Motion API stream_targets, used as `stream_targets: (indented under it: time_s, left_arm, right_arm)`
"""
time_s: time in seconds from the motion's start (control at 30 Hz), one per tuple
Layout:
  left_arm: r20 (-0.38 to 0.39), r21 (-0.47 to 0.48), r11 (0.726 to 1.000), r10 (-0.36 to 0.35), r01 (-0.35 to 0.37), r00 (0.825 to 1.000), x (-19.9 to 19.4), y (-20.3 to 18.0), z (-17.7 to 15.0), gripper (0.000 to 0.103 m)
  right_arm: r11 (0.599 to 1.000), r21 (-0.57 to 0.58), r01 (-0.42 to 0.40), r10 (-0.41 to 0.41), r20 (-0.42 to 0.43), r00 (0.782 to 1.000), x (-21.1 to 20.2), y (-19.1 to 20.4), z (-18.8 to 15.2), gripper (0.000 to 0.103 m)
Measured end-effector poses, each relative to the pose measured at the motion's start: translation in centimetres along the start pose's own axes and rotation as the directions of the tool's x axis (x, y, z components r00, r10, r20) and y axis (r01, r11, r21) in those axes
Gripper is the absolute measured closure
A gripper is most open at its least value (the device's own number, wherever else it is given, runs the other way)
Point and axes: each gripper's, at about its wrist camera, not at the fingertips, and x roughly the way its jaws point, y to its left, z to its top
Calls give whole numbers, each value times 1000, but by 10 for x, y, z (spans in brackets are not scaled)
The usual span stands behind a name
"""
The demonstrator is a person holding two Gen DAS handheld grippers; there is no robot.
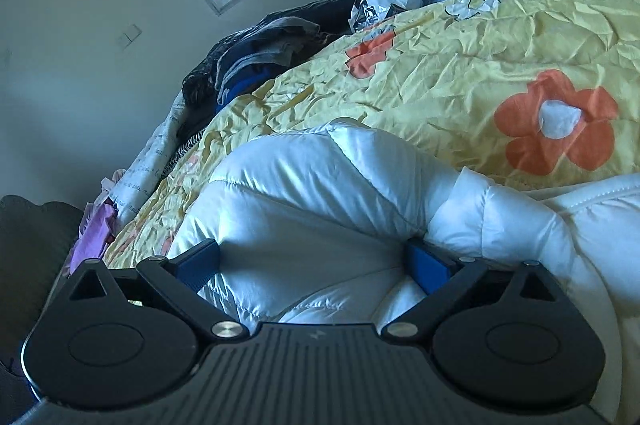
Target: Fold small clothes
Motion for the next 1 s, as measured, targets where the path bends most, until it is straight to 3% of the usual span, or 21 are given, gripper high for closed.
stream_targets:
  time_s: [0.37, 0.47, 0.53, 0.57, 0.67, 0.73, 0.8, 0.87, 0.93, 1.0]
  left_arm:
    - [61, -25, 1000, 7, -6, 998, -1, 1, -11, 31]
    - [91, -16, 999, 50, -49, 995, -10, -5, -11, 30]
    - [133, -17, 995, 103, -101, 986, -30, -8, -10, 30]
    - [174, -33, 993, 118, -114, 978, -44, -7, -9, 29]
    - [281, -120, 988, 131, -101, 951, -93, 12, -4, 12]
    - [288, -217, 975, 114, -51, 951, -113, 40, -3, 2]
    - [191, -357, 934, 65, 7, 979, -109, 77, -3, 2]
    - [53, -531, 846, -14, 40, 998, -87, 114, -12, 2]
    - [-30, -664, 747, -67, 30, 997, -66, 140, -26, 2]
    - [-42, -718, 695, -93, 35, 995, -55, 151, -37, 3]
  right_arm:
    - [1000, -20, 3, -3, 15, 1000, 3, 1, -1, 5]
    - [1000, -13, 5, -5, 25, 1000, -2, 3, 0, 5]
    - [998, 17, 65, -66, 42, 997, -15, 11, 3, 11]
    - [995, 48, 83, -86, 61, 994, -27, 15, 4, 8]
    - [993, 113, -31, 9, 192, 981, -86, 20, 2, 0]
    - [992, 118, -49, 20, 231, 973, -125, 17, 0, 0]
    - [989, 145, 29, -58, 198, 979, -150, 5, -2, 0]
    - [972, 192, 136, -162, 128, 978, -163, -17, -8, 1]
    - [946, 236, 224, -247, 73, 966, -168, -37, -18, 1]
    - [928, 272, 254, -269, 17, 963, -167, -53, -29, 1]
